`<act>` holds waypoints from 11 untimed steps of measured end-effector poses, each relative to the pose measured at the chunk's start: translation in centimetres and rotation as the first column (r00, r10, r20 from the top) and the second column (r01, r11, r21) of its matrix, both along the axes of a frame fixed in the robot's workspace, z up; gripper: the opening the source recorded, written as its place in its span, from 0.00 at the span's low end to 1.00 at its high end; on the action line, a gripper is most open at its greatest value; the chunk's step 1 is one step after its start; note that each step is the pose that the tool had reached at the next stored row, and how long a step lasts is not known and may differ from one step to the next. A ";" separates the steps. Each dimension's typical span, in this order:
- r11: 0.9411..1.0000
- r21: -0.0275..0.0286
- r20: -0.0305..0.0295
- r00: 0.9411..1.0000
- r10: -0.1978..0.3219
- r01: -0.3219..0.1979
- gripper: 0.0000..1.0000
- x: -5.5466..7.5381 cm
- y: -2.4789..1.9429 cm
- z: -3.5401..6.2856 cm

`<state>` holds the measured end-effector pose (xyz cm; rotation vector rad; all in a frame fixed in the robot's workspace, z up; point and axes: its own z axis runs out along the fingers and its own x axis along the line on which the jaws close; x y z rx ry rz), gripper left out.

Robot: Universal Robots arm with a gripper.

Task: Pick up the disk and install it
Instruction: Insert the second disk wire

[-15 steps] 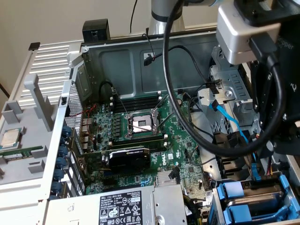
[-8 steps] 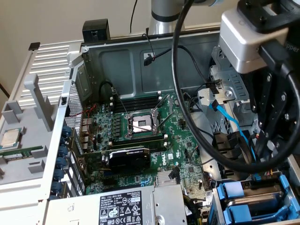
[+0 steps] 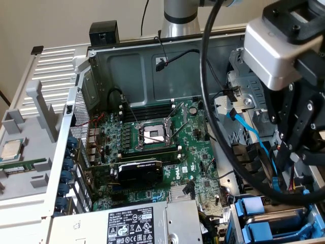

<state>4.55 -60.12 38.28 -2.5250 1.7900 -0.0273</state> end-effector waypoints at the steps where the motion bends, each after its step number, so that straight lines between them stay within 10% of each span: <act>1: 1.000 0.000 0.000 1.000 0.018 -0.018 0.11 0.0 0.00 0.00; 11: 0.980 0.000 0.000 0.980 0.200 -0.200 0.11 0.0 0.00 -0.01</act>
